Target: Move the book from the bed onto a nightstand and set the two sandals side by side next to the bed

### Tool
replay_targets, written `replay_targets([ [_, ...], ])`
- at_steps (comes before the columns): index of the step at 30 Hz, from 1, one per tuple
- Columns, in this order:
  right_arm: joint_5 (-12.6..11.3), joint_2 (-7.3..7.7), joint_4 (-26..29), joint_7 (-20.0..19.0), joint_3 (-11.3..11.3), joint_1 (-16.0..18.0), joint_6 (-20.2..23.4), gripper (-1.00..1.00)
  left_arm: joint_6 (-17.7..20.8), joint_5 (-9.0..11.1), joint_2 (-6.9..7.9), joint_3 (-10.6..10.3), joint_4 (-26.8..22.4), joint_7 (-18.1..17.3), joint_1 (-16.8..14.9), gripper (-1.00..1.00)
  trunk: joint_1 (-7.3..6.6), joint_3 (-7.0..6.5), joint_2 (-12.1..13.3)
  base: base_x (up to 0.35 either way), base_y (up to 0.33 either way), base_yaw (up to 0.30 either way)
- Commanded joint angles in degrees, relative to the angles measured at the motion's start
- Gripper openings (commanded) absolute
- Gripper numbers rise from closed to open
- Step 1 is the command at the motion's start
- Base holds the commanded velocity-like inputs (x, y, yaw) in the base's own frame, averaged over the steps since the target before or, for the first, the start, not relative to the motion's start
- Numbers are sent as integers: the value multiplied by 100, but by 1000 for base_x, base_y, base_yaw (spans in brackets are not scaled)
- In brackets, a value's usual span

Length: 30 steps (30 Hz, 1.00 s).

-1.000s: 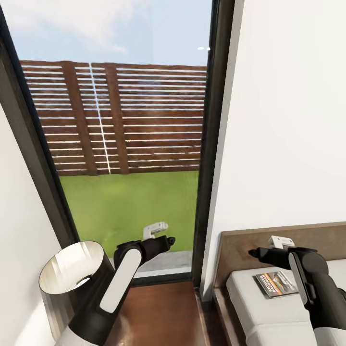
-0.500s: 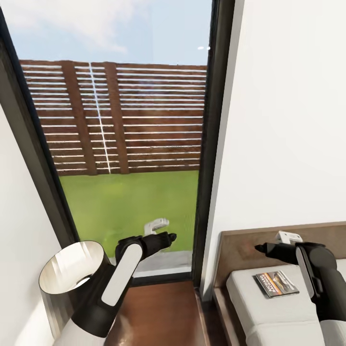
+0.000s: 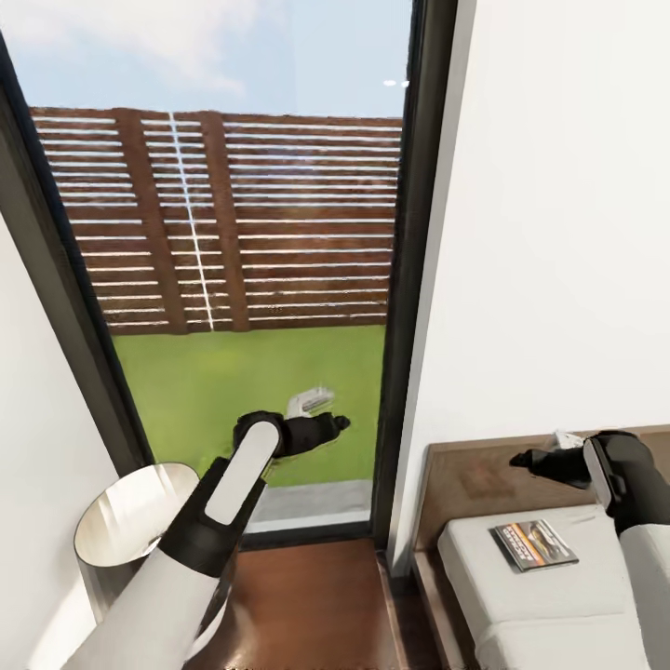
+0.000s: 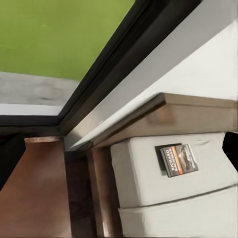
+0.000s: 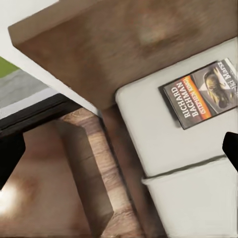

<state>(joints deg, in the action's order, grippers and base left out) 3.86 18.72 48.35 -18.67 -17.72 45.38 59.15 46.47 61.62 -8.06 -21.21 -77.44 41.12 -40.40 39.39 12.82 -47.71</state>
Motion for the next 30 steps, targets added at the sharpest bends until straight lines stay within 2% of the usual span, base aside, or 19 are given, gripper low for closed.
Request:
replay_targets([
  [1,39,120,-531,-41,-15,311,-88,100,19,292,-5,-3,120,144,-196,100,1,19,-8,0,0,0],
  [2,39,120,-531,-41,-15,311,-88,100,19,292,-5,-3,120,144,-196,100,1,27,-8,0,0,0],
  [4,60,336,-1538,-37,-18,895,-420,100,38,784,-8,-4,368,318,-560,100,1,45,-8,0,0,0],
  [5,60,336,-1538,-37,-18,895,-420,100,38,784,-8,-4,368,318,-560,100,1,54,-8,0,0,0],
  [6,69,432,-1976,-25,-15,1170,-601,100,38,784,-8,-4,368,318,-560,100,1,63,-8,0,0,0],
  [7,69,432,-1976,-25,-15,1170,-601,100,45,1029,-9,-6,507,425,-740,100,1,72,-8,0,0,0],
  [9,86,589,-2641,-2,0,1625,-879,100,55,1479,-13,-10,803,679,-1091,100,1,90,-8,0,0,0],
  [10,86,589,-2641,-2,0,1625,-879,100,55,1479,-13,-10,803,679,-1091,100,1,99,-8,0,0,0],
  [11,92,648,-2878,6,7,1794,-972,100,59,1675,-14,-12,950,817,-1254,100,1,108,-8,0,0,0],
  [12,92,648,-2878,6,7,1794,-972,100,59,1675,-14,-12,950,817,-1254,100,1,117,-8,0,0,0],
  [14,100,744,-3219,16,16,2045,-1103,100,64,2006,-21,-20,1214,1069,-1549,100,1,135,-8,0,0,0],
  [15,100,744,-3219,16,16,2045,-1103,100,64,2006,-21,-20,1214,1069,-1549,100,1,145,-8,0,0,0],
  [16,101,783,-3338,17,17,2140,-1148,100,66,2143,-24,-22,1317,1172,-1672,100,1,154,-8,0,0,0],
  [17,101,783,-3338,17,17,2140,-1148,100,66,2143,-24,-22,1317,1172,-1672,100,1,163,-8,0,0,0],
  [18,102,820,-3433,16,17,2219,-1182,100,67,2264,-27,-24,1395,1258,-1779,100,1,172,-8,0,0,0],
  [21,103,858,-3508,14,14,2283,-1208,100,68,2368,-29,-26,1454,1330,-1868,100,1,200,-8,0,0,0],
  [23,103,934,-3606,7,8,2376,-1215,100,70,2525,-32,-31,1535,1451,-2007,100,1,218,-8,0,0,0],
  [30,101,1044,-3602,0,3,2482,-1049,100,75,2695,-50,-40,1615,1655,-2186,100,1,283,-8,0,0,0],
])
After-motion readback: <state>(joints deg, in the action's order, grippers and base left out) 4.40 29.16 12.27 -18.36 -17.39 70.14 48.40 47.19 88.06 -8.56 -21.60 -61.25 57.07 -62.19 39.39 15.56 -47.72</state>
